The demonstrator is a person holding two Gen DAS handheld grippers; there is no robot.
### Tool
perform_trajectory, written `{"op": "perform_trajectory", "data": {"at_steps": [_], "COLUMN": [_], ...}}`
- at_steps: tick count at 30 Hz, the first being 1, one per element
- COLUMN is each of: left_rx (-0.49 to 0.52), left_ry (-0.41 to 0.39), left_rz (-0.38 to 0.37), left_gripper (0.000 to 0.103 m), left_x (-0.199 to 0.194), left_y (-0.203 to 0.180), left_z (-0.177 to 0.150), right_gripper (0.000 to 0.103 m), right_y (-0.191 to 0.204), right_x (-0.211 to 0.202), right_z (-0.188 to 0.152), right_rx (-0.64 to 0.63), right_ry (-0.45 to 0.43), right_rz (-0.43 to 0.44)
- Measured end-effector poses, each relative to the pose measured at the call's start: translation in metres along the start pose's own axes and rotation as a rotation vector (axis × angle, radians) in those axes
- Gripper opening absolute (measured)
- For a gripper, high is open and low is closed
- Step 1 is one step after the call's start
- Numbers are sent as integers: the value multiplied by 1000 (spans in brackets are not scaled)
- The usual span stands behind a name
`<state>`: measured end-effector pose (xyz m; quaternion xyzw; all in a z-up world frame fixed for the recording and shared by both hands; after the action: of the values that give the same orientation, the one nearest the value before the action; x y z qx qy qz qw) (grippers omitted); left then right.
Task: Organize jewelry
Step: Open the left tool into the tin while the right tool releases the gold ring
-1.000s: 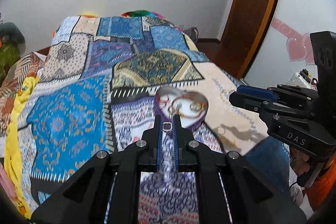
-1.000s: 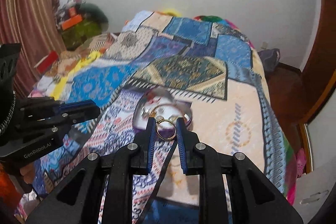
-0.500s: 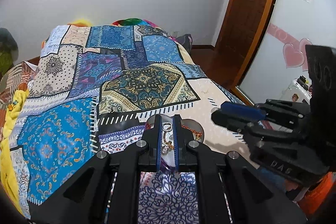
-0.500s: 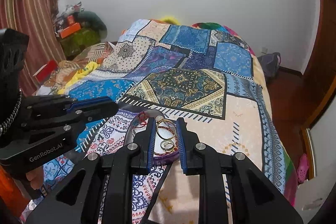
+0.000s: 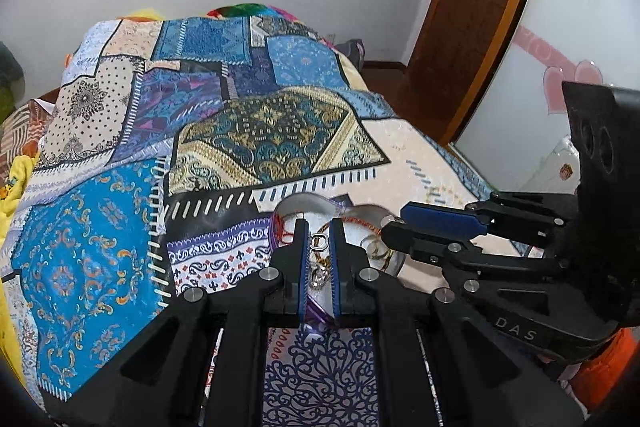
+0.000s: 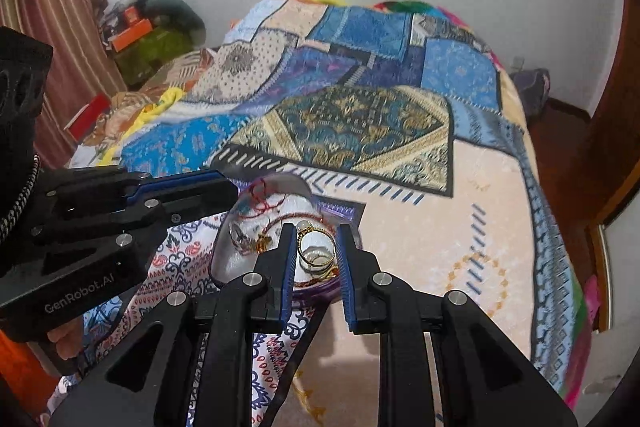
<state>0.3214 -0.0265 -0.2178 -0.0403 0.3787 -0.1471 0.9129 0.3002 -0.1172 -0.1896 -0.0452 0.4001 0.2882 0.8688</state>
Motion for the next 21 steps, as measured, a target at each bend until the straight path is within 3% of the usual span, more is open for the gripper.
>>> {"op": "perform_trajectory", "data": {"at_steps": [8,21], "left_rx": [-5,5], "left_ry": [15,-1], "left_rz": [-19,29], "left_gripper": [8,8], "left_x": [2,-10], "left_y": [-1,2], "left_z": [-4,-2], "right_gripper": [18,18], "right_y": [5,10], "right_x": [6,12], "right_z": [-5,-8], "right_rx": [-15,-50], "right_ry": [27,62], "right_rz": [17,2]}}
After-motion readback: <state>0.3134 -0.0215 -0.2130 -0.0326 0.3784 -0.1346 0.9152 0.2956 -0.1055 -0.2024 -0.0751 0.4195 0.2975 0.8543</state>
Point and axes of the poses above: each gripper's, at about its wrist camera, not at the fingertips, and x roughly the way its jaws point, y to its left, z to its top, the point moved 7 cm from there along x, roughly the way its jaws point, and after that the axes turned 3 degrees about -y, right-handed, at the moved point
